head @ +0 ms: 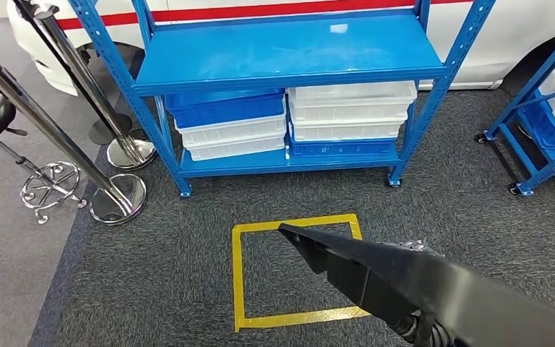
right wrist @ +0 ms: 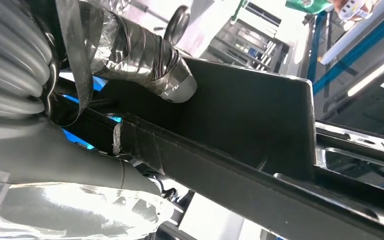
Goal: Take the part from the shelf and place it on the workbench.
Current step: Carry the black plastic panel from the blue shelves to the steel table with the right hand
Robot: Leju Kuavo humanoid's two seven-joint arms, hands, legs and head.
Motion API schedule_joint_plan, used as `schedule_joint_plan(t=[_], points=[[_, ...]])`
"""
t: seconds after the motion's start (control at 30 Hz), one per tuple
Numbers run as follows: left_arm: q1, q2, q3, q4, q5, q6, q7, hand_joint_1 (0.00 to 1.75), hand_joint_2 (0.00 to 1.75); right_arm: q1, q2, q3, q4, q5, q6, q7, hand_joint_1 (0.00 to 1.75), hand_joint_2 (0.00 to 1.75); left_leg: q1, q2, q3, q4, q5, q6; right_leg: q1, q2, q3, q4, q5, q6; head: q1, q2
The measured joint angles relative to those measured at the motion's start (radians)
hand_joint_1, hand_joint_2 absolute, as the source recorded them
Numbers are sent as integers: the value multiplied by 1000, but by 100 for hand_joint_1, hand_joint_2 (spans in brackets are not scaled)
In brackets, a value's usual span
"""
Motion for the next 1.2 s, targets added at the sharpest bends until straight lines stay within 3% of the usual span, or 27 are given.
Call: schedule_joint_plan(t=[0.03,0.1,0.13,0.2,0.23,0.3,0.37,0.4,0.43,0.47,0.5,0.57,0.6,0.67,0.73,0.77,0.8,0.87,0.9,0.93,0.97,1.0,1.07,1.13,1.2], points=[[0,2,2,-1,0,-1,-2,0,175,-1,0,0,0,-6,0,-2,175,175,-6,0,55,-68,19,15,2,-3,-9,2,8,0,0,0],[-1,4,6,-2,-2,-4,-7,0,175,-2,0,-4,0,-16,2,-8,175,175,-21,4,165,-231,14,44,5,-7,-17,1,25,3,0,0],[-2,6,9,-2,-3,-4,-9,0,175,-4,0,-6,-1,-20,4,-10,175,175,-28,6,196,-283,3,53,4,-9,-21,0,35,6,0,0],[-2,6,13,-2,-6,-5,-10,0,175,-6,0,-9,-1,-23,11,-12,175,175,-28,8,210,-328,8,59,5,-8,-31,-3,52,14,0,0],[-2,5,15,-2,-8,-5,-11,0,175,-7,0,-9,-1,-24,15,-12,175,175,-26,10,204,-335,21,62,5,-3,-38,2,45,18,0,0],[-3,1,16,-2,-10,-6,-11,0,175,-8,-1,-11,-1,-26,19,-13,175,175,-20,14,187,-345,46,66,4,12,-64,62,-22,25,0,0],[-3,-3,16,-2,-12,-6,-11,0,175,-9,-1,-12,-1,-28,21,-13,175,175,-19,16,151,-328,60,67,0,23,-105,192,-114,33,0,0],[-3,-6,16,-2,-14,-6,-11,0,175,-8,-1,-12,-1,-28,21,-13,175,175,-19,16,133,-319,67,65,-3,24,-119,253,-135,38,0,0],[-3,-7,16,-2,-17,-7,-11,0,175,-8,-1,-12,0,-28,22,-13,175,175,-18,16,115,-309,74,63,-6,24,-122,292,-131,42,0,0],[-3,-8,16,-2,-19,-8,-11,0,175,-8,-1,-12,0,-28,23,-13,175,175,-16,16,97,-299,80,59,-9,24,-107,296,-107,47,0,0],[-3,-9,16,-2,-21,-9,-12,0,175,-7,-1,-12,0,-28,23,-12,175,175,-13,16,83,-291,86,55,-13,24,-74,263,-75,53,0,0],[-3,-9,16,-2,-23,-12,-14,0,175,-8,-1,-12,0,-26,26,-12,175,175,-11,15,61,-275,94,44,-21,25,27,128,-43,62,0,0],[-3,-9,16,-2,-25,-14,-15,0,175,-8,0,-12,0,-25,27,-10,175,175,-11,14,55,-270,99,38,-23,27,69,62,-47,60,-1,0],[-3,-9,16,-2,-30,-17,-17,0,175,-9,0,-12,-1,-23,30,-8,175,175,-12,11,40,-261,112,28,-21,31,104,-6,-61,49,-1,0],[-2,-7,16,-2,-37,-20,-19,0,175,-13,1,-12,0,-19,37,-7,175,175,-10,9,22,-250,110,16,-21,30,87,-9,-56,31,-1,0],[-1,-6,16,-2,-40,-21,-20,0,175,-16,1,-11,0,-18,40,-8,175,175,-8,9,10,-231,87,8,-23,29,75,-7,-48,21,-1,0],[-1,-5,16,-2,-44,-23,-21,0,175,-21,1,-11,0,-16,43,-9,175,175,-4,9,-5,-194,48,0,-24,28,61,-6,-39,13,-2,0],[-3,-4,16,-2,-49,-26,-23,0,175,-28,2,-10,0,-12,50,-13,175,175,3,9,-41,-67,-47,-15,-21,24,35,0,-21,6,-2,0],[-4,-3,16,-2,-51,-29,-24,0,175,-30,2,-10,0,-9,53,-15,175,175,6,9,-54,-4,-76,-18,-18,22,22,3,-13,5,-2,0],[-4,-3,16,-2,-53,-31,-25,0,175,-31,2,-10,-1,-5,54,-17,175,175,7,9,-55,35,-83,-18,-16,20,8,7,-6,5,-2,0],[-4,-3,16,-2,-54,-32,-26,0,175,-32,2,-10,-1,-1,54,-18,175,175,7,9,-41,40,-68,-15,-13,18,-5,11,2,4,-2,0],[-5,-3,16,-2,-54,-33,-27,0,175,-32,2,-10,-2,3,53,-19,175,175,5,8,-8,6,-39,-8,-9,18,-16,14,9,4,-2,0],[-6,0,16,-3,-55,-33,-29,0,175,-32,2,-9,-8,14,50,-28,175,175,-5,7,97,-137,3,21,-4,17,-31,16,24,4,-2,0],[-7,4,16,-4,-56,-33,-31,0,175,-29,3,-9,-20,29,42,-42,175,175,-17,6,179,-267,0,44,-6,15,-39,15,40,10,-2,0],[-6,7,18,-5,-59,-31,-31,0,175,-25,3,-9,-31,41,34,-53,175,175,-22,6,194,-311,2,52,-11,13,-43,7,60,21,-2,0]])
